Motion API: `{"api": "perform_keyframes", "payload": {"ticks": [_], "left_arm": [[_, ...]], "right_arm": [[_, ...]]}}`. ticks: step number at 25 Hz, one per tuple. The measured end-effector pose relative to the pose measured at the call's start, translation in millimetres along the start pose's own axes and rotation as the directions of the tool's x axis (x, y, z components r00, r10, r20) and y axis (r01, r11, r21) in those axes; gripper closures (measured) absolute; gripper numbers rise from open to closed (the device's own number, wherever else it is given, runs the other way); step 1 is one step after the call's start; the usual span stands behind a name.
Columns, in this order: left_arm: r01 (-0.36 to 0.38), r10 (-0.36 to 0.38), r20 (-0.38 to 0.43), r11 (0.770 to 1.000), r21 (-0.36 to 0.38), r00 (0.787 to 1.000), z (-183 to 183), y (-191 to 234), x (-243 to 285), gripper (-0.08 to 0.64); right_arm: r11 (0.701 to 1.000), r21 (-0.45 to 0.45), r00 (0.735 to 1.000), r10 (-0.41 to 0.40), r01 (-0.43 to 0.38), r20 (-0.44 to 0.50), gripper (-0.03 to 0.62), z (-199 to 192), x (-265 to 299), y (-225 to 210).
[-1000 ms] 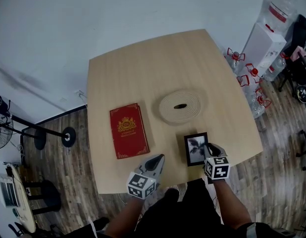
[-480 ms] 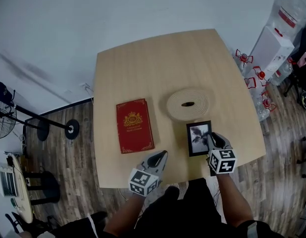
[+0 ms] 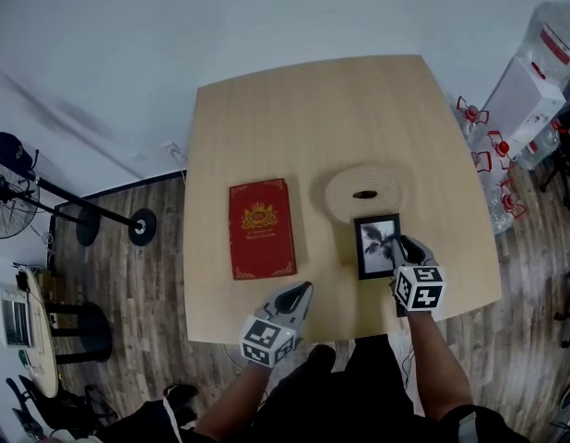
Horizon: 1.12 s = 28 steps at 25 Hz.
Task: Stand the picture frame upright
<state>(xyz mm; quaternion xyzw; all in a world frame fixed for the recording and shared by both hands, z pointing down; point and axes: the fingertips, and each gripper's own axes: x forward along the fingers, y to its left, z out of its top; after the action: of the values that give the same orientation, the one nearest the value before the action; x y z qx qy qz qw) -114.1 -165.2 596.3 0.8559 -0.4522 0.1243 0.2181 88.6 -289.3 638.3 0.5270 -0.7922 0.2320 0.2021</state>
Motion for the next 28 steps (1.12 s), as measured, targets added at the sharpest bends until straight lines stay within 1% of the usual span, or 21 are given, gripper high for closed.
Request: {"api": "perform_keyframes", "payload": {"ticks": [9,15,28], "left_arm": [[-0.041,0.041,-0.002,0.999,-0.021,0.999,-6,11,-8,0.557],[-0.046,0.046,-0.007,0.999,-0.025,0.999,-7,14,-7,0.557],[-0.048,0.048,-0.011,0.998,-0.033,0.999,-6,16,0,0.557]], "right_arm": [[1.0,0.002,0.999,0.007,-0.006,-0.049,0.527,-16,19,-6],[1.0,-0.013,0.998,-0.006,0.005,-0.07,0.528,-20,27,-8],[0.999,-0.035,0.998,-0.025,0.023,-0.063,0.526,-21,34,-9]]}}
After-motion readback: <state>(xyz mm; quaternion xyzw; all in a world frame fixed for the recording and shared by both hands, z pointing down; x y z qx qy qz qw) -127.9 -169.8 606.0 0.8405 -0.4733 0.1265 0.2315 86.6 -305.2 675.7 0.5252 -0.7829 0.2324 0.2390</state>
